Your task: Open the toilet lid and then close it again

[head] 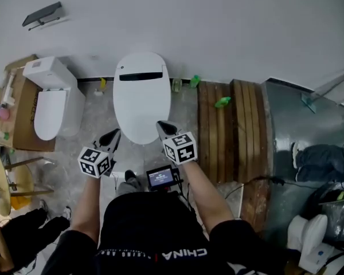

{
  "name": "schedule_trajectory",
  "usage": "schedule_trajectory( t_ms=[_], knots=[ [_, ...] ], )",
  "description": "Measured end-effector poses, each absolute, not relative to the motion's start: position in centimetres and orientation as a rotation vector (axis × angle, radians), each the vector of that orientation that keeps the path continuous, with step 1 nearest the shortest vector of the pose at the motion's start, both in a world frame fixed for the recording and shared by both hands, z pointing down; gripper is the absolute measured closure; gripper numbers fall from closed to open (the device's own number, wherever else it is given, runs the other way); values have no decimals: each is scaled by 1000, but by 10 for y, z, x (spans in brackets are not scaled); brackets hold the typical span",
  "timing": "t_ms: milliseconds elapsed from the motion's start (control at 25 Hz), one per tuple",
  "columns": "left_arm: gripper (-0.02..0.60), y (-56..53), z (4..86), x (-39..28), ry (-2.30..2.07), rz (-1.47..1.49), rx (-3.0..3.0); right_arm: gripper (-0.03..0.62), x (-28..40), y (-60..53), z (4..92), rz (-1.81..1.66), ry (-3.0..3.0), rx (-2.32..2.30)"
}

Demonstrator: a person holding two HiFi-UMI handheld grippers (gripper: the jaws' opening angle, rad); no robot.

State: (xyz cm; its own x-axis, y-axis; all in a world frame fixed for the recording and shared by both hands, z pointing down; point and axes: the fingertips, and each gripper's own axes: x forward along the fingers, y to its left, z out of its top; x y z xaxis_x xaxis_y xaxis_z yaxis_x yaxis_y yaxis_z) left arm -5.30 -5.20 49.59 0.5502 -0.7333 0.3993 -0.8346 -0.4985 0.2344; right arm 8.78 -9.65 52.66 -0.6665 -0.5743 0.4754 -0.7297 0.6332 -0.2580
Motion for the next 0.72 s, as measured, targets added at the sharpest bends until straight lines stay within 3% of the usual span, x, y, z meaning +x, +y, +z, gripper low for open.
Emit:
schedule_trajectory(
  t_ms=[720],
  knots=[
    [573, 45, 461, -64, -1266, 345, 2518, 580, 93, -5, 499, 499, -2496, 1055]
  ],
)
